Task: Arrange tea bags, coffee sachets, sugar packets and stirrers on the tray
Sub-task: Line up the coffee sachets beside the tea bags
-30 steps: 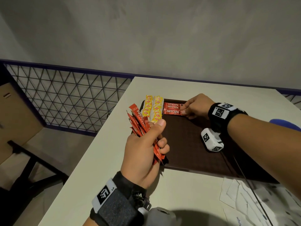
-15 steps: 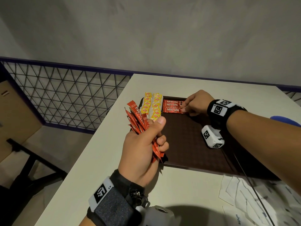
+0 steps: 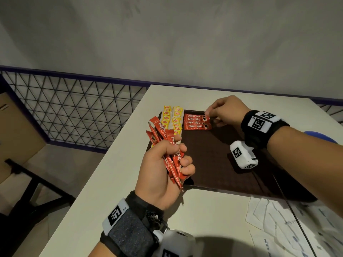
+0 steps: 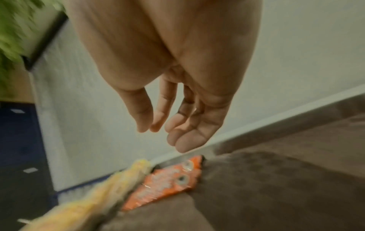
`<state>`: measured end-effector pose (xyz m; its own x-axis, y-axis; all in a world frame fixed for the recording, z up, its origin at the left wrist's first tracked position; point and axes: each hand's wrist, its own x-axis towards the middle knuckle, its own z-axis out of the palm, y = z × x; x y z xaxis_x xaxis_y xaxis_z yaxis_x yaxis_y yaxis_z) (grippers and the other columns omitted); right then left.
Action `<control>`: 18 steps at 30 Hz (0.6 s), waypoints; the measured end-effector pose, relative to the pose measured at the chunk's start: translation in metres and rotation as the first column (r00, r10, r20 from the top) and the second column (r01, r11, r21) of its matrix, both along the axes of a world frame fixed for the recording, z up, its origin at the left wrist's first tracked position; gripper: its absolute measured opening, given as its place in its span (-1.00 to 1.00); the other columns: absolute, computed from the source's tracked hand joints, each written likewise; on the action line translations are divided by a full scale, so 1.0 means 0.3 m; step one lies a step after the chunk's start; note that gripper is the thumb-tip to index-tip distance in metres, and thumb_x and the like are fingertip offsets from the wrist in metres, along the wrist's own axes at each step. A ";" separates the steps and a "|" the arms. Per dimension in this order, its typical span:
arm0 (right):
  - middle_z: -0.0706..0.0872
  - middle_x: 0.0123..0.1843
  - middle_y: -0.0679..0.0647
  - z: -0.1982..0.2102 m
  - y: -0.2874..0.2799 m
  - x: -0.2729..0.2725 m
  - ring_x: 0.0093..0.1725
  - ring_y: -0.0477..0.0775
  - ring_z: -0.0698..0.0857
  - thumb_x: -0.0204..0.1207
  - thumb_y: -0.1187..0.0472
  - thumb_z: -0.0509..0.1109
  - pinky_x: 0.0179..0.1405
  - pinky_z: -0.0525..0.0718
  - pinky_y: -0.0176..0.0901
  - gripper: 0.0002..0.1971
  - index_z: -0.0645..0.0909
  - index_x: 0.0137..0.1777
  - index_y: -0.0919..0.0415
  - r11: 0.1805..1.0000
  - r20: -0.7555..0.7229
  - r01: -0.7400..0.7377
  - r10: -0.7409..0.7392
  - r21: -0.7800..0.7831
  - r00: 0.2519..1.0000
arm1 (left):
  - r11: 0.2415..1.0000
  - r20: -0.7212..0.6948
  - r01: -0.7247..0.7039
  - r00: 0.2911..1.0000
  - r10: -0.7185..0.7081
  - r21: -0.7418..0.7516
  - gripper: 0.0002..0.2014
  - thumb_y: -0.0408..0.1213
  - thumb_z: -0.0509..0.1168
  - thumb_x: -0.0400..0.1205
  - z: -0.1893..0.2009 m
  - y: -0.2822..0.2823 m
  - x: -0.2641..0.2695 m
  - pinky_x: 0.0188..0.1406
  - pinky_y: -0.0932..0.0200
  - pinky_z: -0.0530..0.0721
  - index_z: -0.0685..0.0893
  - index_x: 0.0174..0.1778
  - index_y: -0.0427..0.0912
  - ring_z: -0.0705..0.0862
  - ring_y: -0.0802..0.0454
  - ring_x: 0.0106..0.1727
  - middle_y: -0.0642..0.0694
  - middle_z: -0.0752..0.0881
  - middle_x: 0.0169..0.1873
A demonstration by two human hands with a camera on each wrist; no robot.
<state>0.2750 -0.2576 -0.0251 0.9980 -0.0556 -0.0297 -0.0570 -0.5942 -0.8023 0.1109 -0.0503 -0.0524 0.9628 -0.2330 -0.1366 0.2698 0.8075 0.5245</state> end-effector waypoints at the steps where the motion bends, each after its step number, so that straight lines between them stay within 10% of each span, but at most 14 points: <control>1: 0.86 -0.07 0.22 0.029 0.011 -0.034 -0.22 0.03 0.77 0.58 0.22 0.59 -0.22 0.81 -0.11 -0.92 0.84 -0.02 0.23 0.999 0.019 -0.024 0.023 0.040 1.000 | 1.000 -0.002 0.007 1.000 -0.007 -0.004 -0.64 -0.47 0.29 0.46 0.004 -0.003 -0.003 -0.57 0.18 0.49 0.59 0.20 -0.25 0.45 0.01 -0.43 -0.17 0.57 -0.22; 8: 0.79 0.00 0.46 0.210 0.071 -0.360 -0.20 0.16 0.77 0.62 0.16 0.56 -0.17 0.84 -0.02 -0.85 0.81 0.06 0.24 0.932 0.143 -0.329 0.308 0.152 0.941 | 0.980 0.087 0.038 0.995 -0.056 0.196 -0.61 -0.39 0.39 0.57 0.036 -0.017 -0.032 -0.34 0.02 0.83 0.68 0.33 -0.39 0.85 -0.23 -0.20 -0.28 0.79 -0.08; 18: 0.77 -0.09 0.52 0.119 0.057 -0.549 -0.26 0.17 0.74 0.52 0.22 0.64 -0.24 0.69 0.00 -0.80 0.79 0.05 0.31 0.919 0.091 -0.250 0.233 0.306 0.968 | 0.931 0.112 0.104 0.982 -0.152 0.349 -0.62 -0.38 0.45 0.53 0.035 -0.042 -0.053 -0.25 -0.04 0.89 0.62 0.24 -0.46 0.86 -0.26 -0.21 -0.33 0.78 -0.16</control>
<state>0.1101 -0.2404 0.0107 0.9805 0.1911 0.0462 0.1037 -0.3034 -0.9472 0.0950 -0.0629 -0.0420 0.9427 -0.3179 -0.1010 0.2669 0.5374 0.8000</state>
